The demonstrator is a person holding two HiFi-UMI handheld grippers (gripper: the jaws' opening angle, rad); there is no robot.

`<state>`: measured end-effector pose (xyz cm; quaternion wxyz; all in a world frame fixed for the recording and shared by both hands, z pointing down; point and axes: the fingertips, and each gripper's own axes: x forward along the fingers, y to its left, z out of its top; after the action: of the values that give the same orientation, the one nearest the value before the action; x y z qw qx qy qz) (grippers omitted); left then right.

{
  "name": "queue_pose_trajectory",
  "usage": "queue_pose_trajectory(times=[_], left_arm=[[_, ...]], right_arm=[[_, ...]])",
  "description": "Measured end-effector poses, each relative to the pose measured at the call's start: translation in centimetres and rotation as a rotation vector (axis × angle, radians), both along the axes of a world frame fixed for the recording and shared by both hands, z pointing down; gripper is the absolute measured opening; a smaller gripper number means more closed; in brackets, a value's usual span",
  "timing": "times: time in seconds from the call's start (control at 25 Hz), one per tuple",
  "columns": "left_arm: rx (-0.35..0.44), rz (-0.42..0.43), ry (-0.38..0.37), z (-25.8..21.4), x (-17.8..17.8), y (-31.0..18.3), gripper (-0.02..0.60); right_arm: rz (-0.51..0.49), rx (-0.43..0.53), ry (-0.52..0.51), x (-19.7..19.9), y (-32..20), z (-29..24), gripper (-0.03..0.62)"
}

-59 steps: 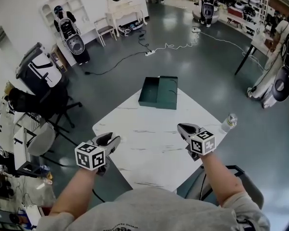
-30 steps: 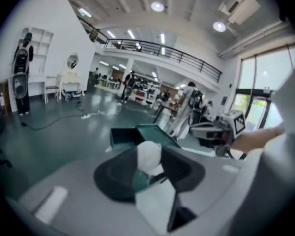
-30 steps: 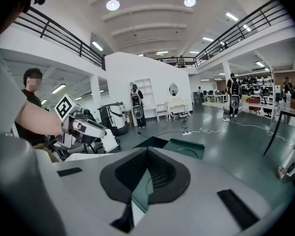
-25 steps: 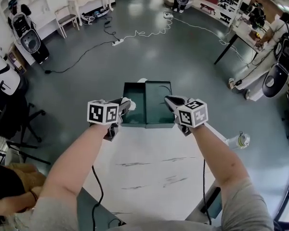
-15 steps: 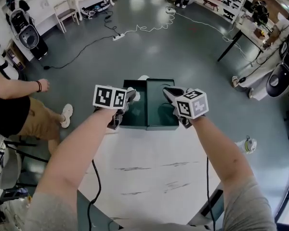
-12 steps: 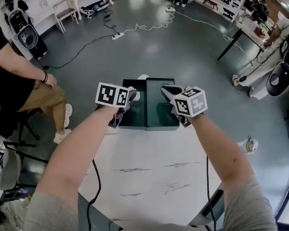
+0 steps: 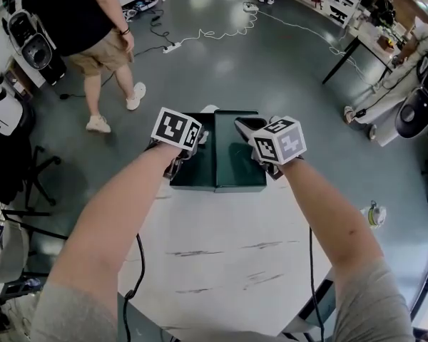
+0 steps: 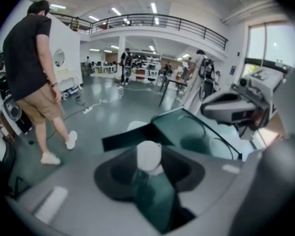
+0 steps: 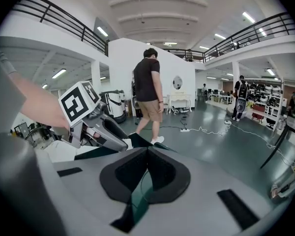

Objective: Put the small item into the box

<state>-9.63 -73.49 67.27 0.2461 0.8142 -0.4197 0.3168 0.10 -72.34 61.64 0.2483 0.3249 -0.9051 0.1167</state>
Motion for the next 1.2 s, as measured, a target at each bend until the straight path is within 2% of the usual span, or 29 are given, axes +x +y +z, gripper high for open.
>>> queue_pose_trajectory(times=[0.32, 0.44, 0.68, 0.92, 1.2], left_arm=[[-0.08, 0.073, -0.052, 2.0, 0.8, 0.7, 0.16], [-0.08, 0.102, -0.082, 2.0, 1.2, 0.7, 0.163], [-0.059, 0.078, -0.079, 2.0, 1.2, 0.1, 0.174], [-0.023, 0.052, -0.072, 1.9, 0.3, -0.3, 0.224], [0.026, 0.003, -0.067, 0.8, -0.9, -1.2, 0.245]], right_arm=[[-0.011, 0.01, 0.017, 0.3, -0.1, -0.1, 0.008], [-0.012, 0.008, 0.017, 0.5, 0.0, -0.1, 0.008], [-0.016, 0.002, 0.014, 0.4, 0.3, 0.1, 0.008], [-0.023, 0.004, 0.022, 0.3, 0.7, 0.3, 0.008], [-0.019, 0.005, 0.027, 0.3, 0.8, 0.6, 0.008]])
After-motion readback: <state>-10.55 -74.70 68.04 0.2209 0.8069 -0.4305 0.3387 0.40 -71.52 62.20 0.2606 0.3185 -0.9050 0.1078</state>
